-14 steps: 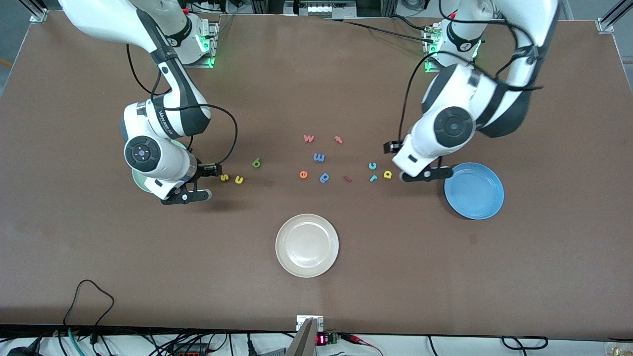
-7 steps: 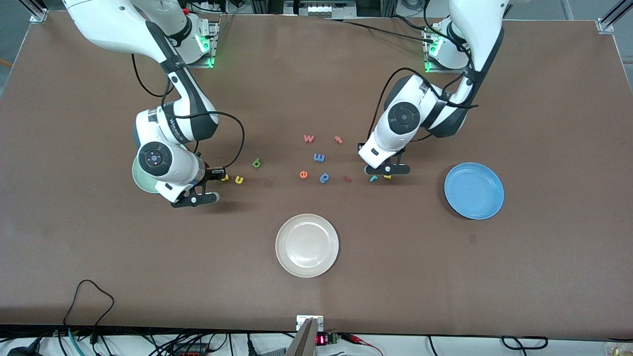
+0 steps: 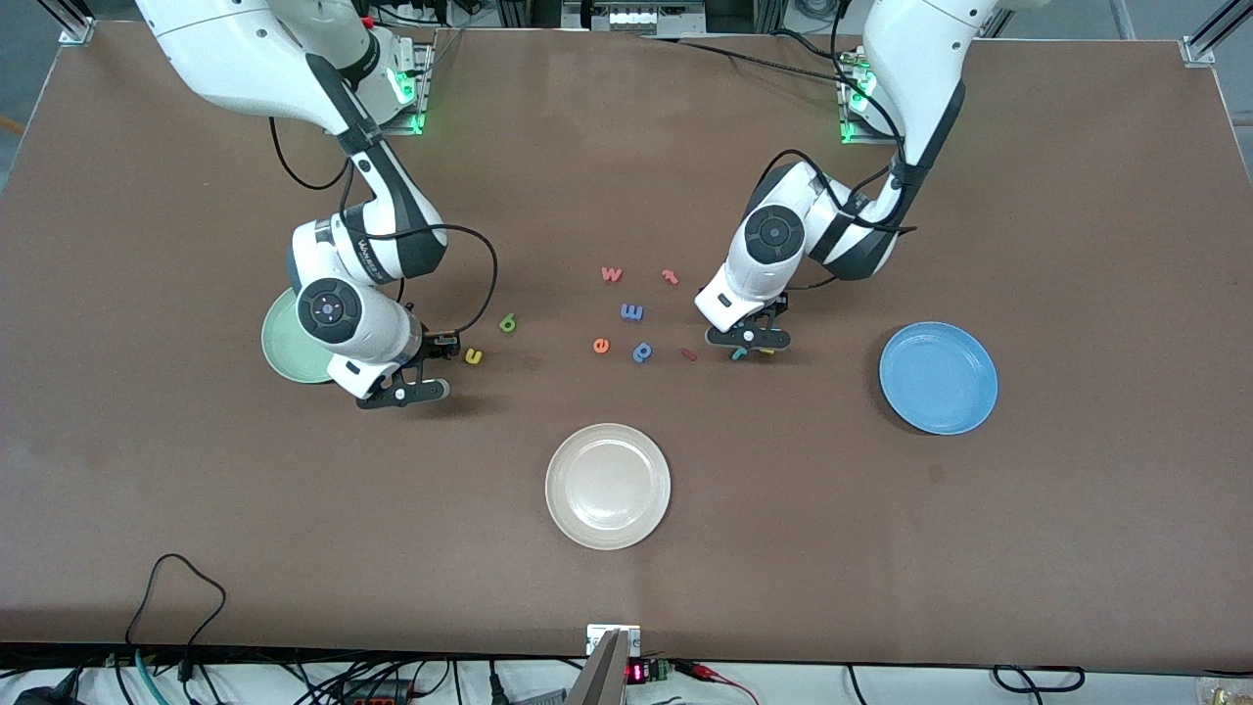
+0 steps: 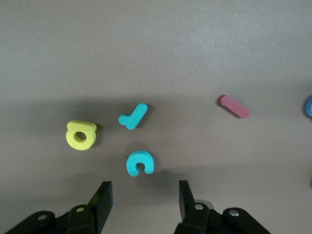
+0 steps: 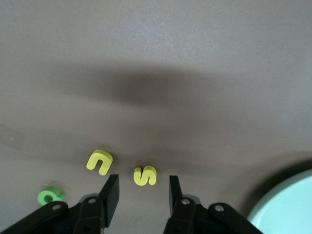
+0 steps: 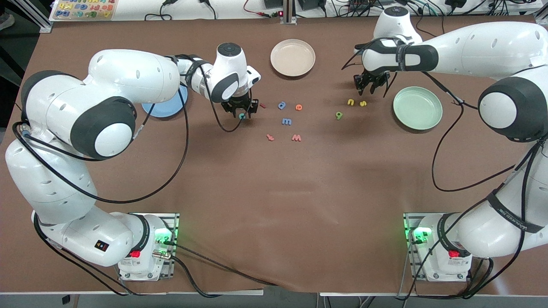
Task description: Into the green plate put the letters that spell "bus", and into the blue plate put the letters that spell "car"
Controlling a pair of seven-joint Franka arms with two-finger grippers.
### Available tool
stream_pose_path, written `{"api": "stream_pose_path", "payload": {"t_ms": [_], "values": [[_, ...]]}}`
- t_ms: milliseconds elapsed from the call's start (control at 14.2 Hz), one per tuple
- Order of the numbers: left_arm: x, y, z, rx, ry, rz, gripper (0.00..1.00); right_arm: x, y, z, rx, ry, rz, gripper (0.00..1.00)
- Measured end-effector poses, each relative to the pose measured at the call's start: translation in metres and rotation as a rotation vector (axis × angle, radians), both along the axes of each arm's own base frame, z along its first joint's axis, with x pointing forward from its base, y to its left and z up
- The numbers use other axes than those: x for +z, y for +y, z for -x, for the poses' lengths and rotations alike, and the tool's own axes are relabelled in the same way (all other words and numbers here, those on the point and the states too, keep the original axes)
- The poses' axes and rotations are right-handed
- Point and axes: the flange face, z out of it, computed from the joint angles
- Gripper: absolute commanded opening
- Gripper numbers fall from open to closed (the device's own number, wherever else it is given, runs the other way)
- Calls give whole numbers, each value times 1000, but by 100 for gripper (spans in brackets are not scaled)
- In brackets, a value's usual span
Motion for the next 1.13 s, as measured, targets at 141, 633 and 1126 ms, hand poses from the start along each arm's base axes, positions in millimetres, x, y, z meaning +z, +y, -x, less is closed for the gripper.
{"api": "stream_pose_path", "payload": {"t_ms": [141, 633, 1126], "values": [[-3, 1, -2, 0, -10, 3, 63, -15, -2, 8, 1, -9, -4, 49], [-24, 3, -2, 6, -12, 9, 50, -27, 6, 16, 26, -22, -2, 53], [-22, 3, -5, 8, -16, 11, 20, -38, 4, 20, 67, -33, 24, 53]]}}
